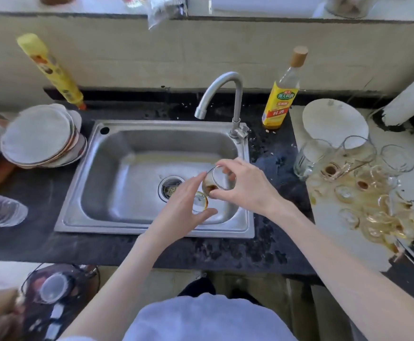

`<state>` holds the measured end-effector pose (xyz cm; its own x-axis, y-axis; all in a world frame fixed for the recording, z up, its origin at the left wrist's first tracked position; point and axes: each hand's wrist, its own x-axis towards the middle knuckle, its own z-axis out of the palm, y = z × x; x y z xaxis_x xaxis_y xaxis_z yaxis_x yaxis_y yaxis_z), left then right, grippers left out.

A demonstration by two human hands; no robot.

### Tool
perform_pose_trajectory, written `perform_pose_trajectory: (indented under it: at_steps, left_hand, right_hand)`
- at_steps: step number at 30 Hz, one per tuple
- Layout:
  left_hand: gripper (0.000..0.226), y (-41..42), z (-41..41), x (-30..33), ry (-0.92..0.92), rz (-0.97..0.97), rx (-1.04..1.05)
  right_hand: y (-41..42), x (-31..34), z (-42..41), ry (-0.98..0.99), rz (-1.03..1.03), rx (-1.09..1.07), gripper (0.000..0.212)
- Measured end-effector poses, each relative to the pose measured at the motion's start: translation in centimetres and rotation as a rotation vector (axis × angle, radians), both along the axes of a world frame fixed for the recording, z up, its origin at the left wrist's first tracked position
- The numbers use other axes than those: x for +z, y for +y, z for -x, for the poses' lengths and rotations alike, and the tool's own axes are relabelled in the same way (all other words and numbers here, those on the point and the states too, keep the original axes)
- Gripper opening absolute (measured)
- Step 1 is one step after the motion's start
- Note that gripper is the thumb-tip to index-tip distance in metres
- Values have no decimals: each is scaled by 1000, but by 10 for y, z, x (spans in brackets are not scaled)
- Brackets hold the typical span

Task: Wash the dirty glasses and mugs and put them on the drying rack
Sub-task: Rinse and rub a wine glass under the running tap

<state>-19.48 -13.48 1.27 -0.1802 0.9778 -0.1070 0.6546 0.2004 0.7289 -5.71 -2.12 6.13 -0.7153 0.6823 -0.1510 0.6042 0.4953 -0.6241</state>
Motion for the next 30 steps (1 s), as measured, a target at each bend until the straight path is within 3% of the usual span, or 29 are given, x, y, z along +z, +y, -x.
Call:
perform_pose_trajectory:
  at_steps: [7, 14, 17, 20, 23, 25, 28, 30]
  left_hand:
    - [82, 7, 45, -26, -166, -46, 74]
    - [61, 23, 66, -46, -312, -99, 131]
    - [61, 35, 72, -56, -397, -62, 181]
    - [63, 47, 80, -64, -435, -32, 225]
    - [63, 59, 85, -67, -451, -11, 239]
    - [62, 69, 89, -70, -469, -5, 241]
    - [60, 83, 91, -69, -504, -5, 228]
    - [59, 90, 92, -68, -520, 3, 227]
  right_hand:
    - [-4, -28, 56, 46, 15, -54, 59]
    - [3, -46, 82, 36, 81, -74, 63]
    - [15, -48, 82, 37, 278, -61, 73]
    - [38, -57, 75, 129, 483, -194, 60]
    - [76, -76, 67, 141, 210, -532, 47]
    - [107, -86, 63, 48, 1, -639, 50]
    - [145, -96, 66, -138, 18, -563, 60]
    - [154, -102, 68, -177, 72, -529, 54]
